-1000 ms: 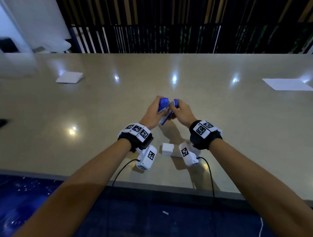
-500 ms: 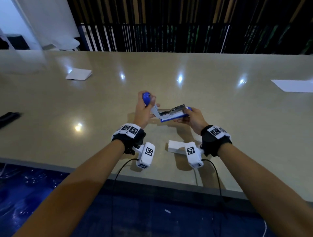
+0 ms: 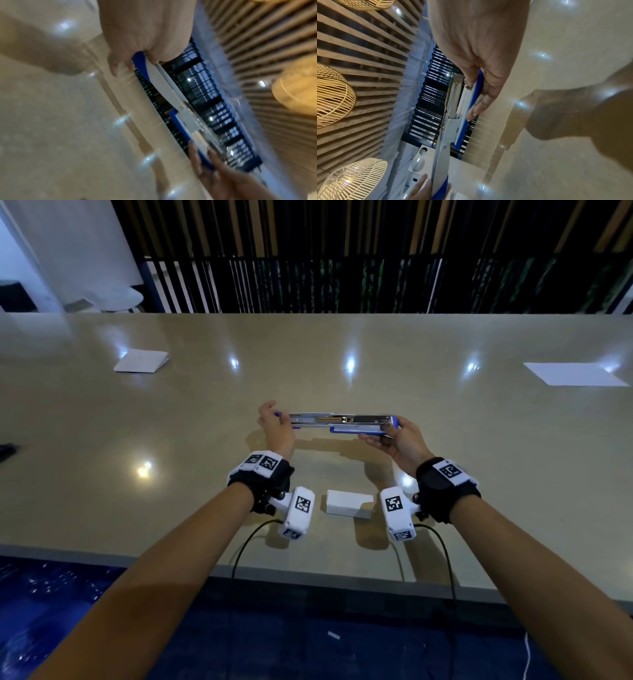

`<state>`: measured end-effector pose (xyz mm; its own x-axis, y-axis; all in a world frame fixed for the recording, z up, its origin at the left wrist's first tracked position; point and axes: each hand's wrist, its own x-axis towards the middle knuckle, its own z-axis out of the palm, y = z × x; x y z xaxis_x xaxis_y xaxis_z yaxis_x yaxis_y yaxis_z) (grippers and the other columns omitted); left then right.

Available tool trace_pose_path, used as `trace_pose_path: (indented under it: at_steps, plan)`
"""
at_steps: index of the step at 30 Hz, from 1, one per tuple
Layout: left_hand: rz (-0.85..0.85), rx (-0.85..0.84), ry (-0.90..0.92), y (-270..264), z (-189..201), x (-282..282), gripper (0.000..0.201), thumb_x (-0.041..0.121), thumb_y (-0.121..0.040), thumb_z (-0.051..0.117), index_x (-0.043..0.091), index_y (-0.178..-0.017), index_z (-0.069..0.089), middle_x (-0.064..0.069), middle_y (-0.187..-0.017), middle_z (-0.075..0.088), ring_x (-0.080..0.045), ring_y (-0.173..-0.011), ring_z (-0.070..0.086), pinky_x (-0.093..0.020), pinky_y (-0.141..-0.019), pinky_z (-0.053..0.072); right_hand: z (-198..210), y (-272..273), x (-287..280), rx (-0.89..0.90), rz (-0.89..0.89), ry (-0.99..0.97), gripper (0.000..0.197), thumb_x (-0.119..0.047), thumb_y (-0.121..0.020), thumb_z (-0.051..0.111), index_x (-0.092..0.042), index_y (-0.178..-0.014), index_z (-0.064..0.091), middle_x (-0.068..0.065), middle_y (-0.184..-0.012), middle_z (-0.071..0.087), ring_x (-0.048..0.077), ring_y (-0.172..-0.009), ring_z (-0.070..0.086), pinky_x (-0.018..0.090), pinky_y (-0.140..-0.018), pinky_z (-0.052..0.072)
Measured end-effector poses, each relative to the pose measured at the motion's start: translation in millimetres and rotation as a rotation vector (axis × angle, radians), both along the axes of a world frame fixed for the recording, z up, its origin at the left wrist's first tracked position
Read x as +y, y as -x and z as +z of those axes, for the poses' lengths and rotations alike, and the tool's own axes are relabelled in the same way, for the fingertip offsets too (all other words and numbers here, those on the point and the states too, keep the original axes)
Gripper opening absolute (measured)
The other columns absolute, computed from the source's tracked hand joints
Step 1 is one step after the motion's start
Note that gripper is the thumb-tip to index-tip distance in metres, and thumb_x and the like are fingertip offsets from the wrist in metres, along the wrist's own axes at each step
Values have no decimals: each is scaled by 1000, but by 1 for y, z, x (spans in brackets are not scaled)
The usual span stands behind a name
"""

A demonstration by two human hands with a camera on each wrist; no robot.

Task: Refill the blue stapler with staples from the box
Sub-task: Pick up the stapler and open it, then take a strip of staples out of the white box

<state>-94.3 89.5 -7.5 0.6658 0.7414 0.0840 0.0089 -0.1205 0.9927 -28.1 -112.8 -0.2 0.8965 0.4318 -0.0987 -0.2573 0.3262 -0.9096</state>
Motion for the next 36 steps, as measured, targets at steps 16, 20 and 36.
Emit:
trace_pose_path:
  at_steps: [16, 20, 36]
  plan:
    - [-676, 148, -1100, -3, -3, -13, 44, 42, -90, 58, 13, -122, 60, -4, -115, 63, -17, -98, 58, -27, -80, 47, -3, -15, -17, 34, 51, 209, 18, 2, -99, 32, 0, -114, 41, 22, -86, 59, 20, -47, 69, 24, -48, 58]
    - [-735, 225, -1017, -2, -20, -13, 47, 43, -88, 58, 9, -119, 63, -7, -110, 64, -16, -94, 55, -25, -78, 41, -12, -13, -19, 112, 52, 341, 17, 7, -96, 39, 0, -84, 49, 18, -78, 55, 21, -43, 64, 23, -40, 55]
    - [-658, 274, -758, 7, -34, -13, 39, 20, -86, 66, 12, -124, 59, -7, -123, 55, -19, -115, 51, -28, -97, 39, 7, -2, -21, -629, 495, 880, 17, -15, -76, 76, -16, -79, 59, 0, -72, 58, 13, -55, 53, 19, -47, 45]
